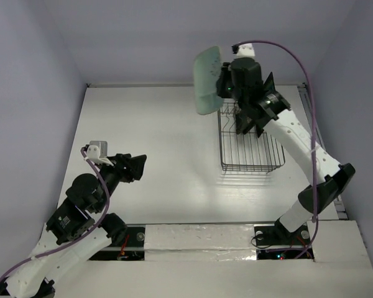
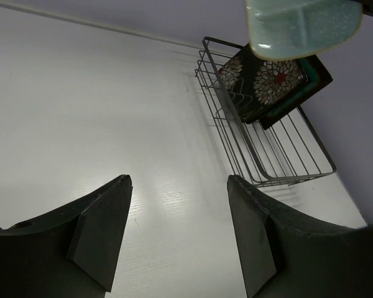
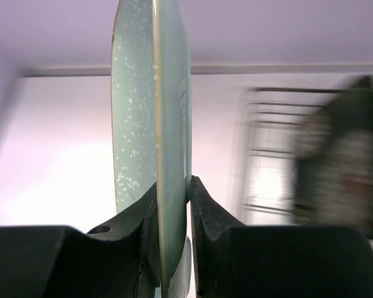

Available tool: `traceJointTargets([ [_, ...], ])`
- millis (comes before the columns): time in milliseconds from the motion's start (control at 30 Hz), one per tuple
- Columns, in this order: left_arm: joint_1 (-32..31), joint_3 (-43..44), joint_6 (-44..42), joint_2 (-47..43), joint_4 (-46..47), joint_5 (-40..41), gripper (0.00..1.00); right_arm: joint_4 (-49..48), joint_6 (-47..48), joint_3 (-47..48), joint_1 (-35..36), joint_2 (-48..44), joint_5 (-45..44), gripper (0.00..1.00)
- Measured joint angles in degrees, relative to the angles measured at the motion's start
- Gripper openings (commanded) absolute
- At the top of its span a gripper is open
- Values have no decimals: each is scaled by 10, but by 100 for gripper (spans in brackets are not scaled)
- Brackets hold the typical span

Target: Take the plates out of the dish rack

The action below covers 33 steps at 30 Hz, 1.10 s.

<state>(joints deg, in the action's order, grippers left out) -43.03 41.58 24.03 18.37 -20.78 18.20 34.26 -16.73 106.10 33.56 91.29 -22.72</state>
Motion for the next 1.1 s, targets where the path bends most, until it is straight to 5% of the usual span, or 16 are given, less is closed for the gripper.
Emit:
traceJointTargets([
  [300,0,0,11,-17,-5,35,61,-117,-157,107,108,225,116,0],
  [633,0,0,20,-50,-10,59,61,-159,-288,262,143,471,188,0],
  [1100,0,0,20,-50,-10,58,61,-195,-405,311,141,593,223,13],
])
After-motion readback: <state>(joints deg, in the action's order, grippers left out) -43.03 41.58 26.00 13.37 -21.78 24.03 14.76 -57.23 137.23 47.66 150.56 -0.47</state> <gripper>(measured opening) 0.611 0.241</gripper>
